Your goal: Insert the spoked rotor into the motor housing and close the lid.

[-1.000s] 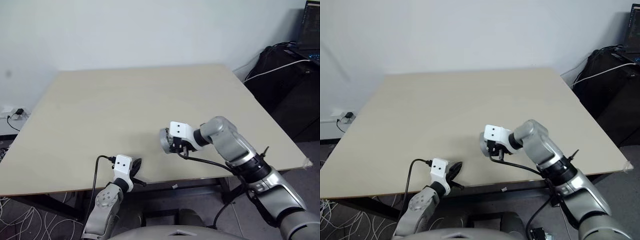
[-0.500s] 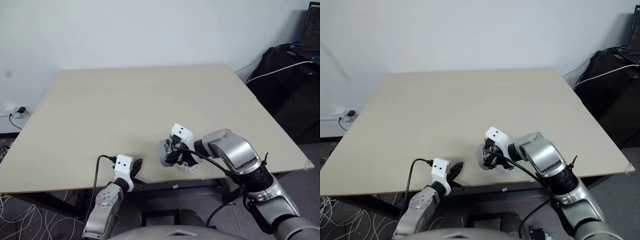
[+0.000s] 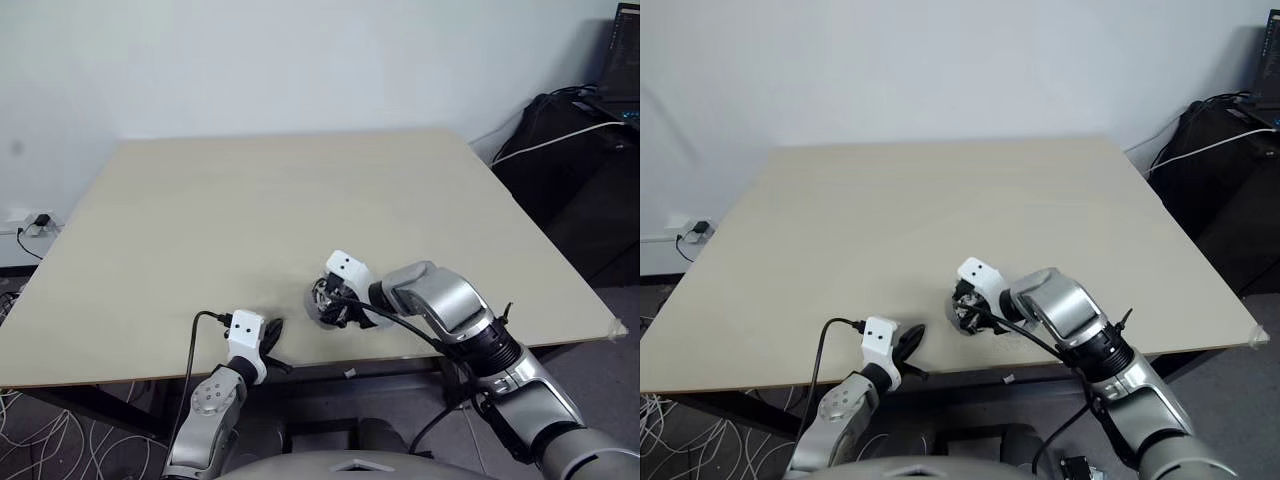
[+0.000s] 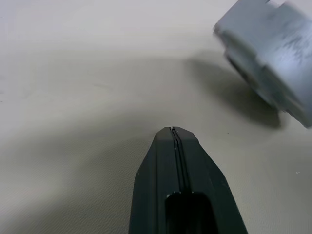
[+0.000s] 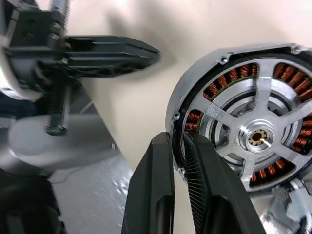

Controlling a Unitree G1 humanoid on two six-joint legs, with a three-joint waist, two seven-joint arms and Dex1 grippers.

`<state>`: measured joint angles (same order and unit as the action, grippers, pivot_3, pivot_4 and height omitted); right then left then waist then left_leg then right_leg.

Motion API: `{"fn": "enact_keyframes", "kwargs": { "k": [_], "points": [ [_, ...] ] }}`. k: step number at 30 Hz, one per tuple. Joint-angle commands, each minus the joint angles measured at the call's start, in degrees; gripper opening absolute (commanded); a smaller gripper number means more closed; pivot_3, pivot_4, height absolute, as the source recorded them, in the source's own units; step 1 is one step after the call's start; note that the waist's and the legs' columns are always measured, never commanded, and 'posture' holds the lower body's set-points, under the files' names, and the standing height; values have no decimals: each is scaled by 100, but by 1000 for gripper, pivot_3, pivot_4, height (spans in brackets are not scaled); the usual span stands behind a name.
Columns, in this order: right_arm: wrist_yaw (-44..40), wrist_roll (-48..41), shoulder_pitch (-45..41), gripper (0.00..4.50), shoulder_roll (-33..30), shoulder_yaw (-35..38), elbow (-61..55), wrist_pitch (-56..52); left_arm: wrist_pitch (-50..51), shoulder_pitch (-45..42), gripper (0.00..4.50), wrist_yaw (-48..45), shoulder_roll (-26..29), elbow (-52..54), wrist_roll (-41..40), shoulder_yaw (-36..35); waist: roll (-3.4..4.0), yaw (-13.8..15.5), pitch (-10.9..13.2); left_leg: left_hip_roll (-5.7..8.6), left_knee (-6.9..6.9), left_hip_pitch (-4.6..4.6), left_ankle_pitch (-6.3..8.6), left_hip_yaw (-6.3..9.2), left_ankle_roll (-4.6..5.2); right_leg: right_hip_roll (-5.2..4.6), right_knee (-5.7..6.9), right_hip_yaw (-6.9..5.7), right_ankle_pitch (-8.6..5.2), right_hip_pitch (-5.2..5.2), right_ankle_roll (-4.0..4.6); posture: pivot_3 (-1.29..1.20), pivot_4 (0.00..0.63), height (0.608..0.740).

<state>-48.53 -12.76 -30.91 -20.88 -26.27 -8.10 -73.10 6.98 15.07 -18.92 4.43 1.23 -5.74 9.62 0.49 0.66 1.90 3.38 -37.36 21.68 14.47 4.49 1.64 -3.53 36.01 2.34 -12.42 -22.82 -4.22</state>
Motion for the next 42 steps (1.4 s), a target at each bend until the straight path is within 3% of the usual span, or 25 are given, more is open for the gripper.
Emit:
{"fn": "enact_keyframes", "kwargs": {
  "k": [1, 8, 18, 24, 27, 29, 32, 35, 42],
  "points": [
    [239, -179, -307, 118, 271, 371, 140, 122, -84, -45, 0, -27, -26, 125, -65, 14, 0, -15, 0, -1, 0, 0, 0, 0, 0, 1, 0, 0, 1, 0, 2, 0, 0, 740],
    [819, -144, -622, 118, 857, 668, 1173, 557, -85, -33, 0, -30, -13, 142, -55, 30, 1, -79, -1, 1, 0, 0, 1, 0, -4, 1, 1, 0, 19, 1, 0, 0, 0, 740],
    [821, -376, -567, 3289, 999, 563, 997, 654, -76, -12, 0, 1, -6, 178, -51, 12, 7, -139, -4, 2, 8, -1, 0, 1, -2, 1, 2, 0, 23, -2, -4, 0, 0, 740],
    [922, -1193, -598, 3289, 1612, 1500, 385, 653, -46, -15, 0, -38, 6, 187, -76, 16, 9, -162, -5, -1, 8, -2, -1, 2, -2, 3, 2, 0, 23, -3, -6, 0, 0, 740],
    [1479, -1554, -701, 2709, 2250, 2331, 122, 745, -26, -9, 0, -55, 16, 198, -83, 20, 11, -178, -6, -3, 11, -2, 0, 3, -2, 5, 5, 1, 23, -6, -6, 0, 0, 740],
    [1843, -1577, -728, 2008, 2462, 2620, 24, 862, -20, -2, 0, -60, 27, 207, -82, 18, 10, -174, -7, -2, 13, -2, 3, 4, -9, 4, 5, 0, 24, -5, -7, 0, 0, 740],
    [2337, -926, -568, 1074, 2162, 2345, -155, 1570, -12, 5, 0, -56, 37, 216, -73, 16, 2, -140, -15, 4, 12, -2, 8, 4, -17, -1, 2, 0, 24, -2, -8, 0, 0, 740],
    [2613, -14, -154, 104, 1408, 1717, -317, 2515, 0, 24, 0, -50, 48, 242, -65, 14, -5, -123, -21, 12, 11, -2, 8, 1, -16, -9, -2, 0, 21, 0, -3, 0, 0, 740],
    [3242, 1208, 1148, 45, 200, 1513, -576, 3473, 35, 36, 0, -103, 82, 252, -81, 32, 2, -146, -22, -1, 21, -1, -7, -10, 6, 4, 0, 11, 7, 1, 20, 0, 0, 740]
  ]
}}
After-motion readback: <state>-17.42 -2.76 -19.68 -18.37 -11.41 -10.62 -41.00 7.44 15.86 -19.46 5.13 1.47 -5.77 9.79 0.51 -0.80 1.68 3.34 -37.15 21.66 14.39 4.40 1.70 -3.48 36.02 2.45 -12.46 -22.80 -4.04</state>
